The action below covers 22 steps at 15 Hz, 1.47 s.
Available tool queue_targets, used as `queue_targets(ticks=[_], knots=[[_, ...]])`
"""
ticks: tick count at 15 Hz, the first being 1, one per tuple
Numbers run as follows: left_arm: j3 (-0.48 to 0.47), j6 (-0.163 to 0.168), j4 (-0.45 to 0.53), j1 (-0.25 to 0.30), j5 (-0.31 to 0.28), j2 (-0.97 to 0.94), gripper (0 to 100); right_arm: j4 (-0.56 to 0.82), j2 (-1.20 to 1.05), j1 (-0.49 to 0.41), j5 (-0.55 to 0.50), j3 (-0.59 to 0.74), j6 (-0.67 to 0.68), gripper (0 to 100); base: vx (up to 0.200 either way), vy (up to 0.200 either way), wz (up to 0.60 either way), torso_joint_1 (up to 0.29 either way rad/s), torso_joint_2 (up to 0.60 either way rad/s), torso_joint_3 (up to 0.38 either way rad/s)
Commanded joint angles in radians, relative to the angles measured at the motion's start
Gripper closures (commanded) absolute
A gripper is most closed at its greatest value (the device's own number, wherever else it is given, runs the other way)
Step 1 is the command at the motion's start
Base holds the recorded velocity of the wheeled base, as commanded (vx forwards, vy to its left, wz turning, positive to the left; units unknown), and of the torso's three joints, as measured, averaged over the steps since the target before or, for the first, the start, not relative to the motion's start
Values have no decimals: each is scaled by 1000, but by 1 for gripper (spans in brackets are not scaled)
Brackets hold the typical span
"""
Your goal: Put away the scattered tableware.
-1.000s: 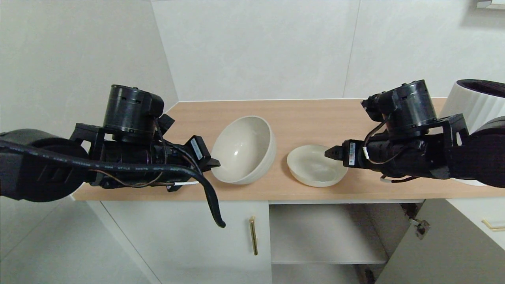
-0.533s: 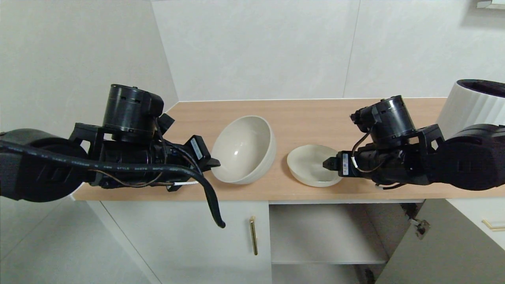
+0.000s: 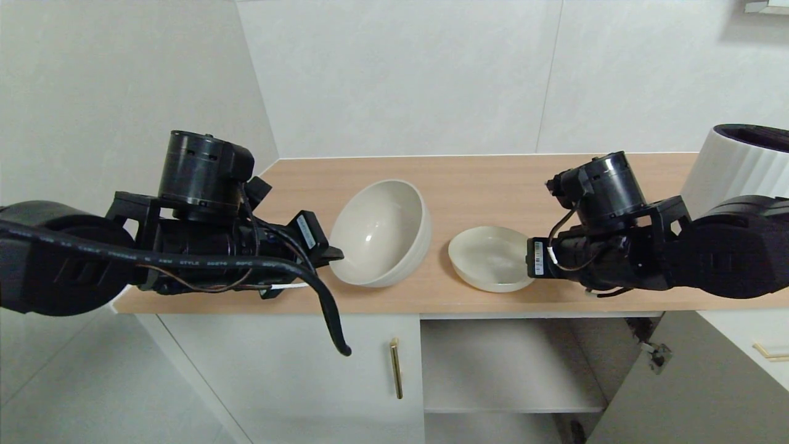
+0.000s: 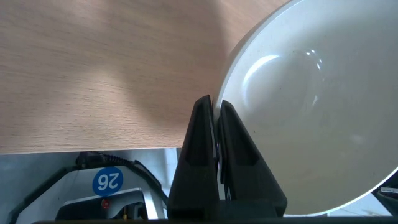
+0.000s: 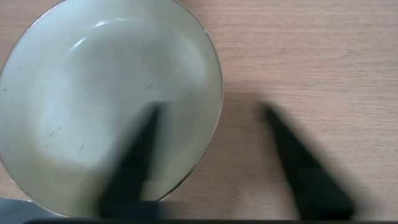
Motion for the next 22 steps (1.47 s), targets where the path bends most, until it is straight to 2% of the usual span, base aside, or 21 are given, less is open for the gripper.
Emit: queue_targets(ticks=[1,7,9,10,13,14,16,19,22], knots=[[0,0,0,0,0,-1,100,0,-2,0,0,-3,2,100,0,0,0,0,0,0],[9,7,8,4,0,-24,100,1,-45,3,11,7,9,100,0,0,0,0,0,0],[68,87,9,20,0,-88,100,44,-119,16,25,42,11,100,0,0,0,0,0,0],[107,145,11,21,0,-130,100,66,-163,23,57,59,15,100,0,0,0,0,0,0],[184,237,12,23,0,-228,100,182,-250,51,104,57,19,100,0,0,0,0,0,0],[196,253,12,23,0,-246,100,207,-264,52,127,54,19,100,0,0,0,0,0,0],[229,316,32,23,0,-295,100,276,-315,54,287,56,17,100,0,0,0,0,0,0],[229,340,66,18,0,-292,100,302,-315,54,305,65,12,100,0,0,0,0,0,0],[229,340,69,17,-1,-284,100,299,-300,54,298,70,11,100,0,0,0,0,0,0]])
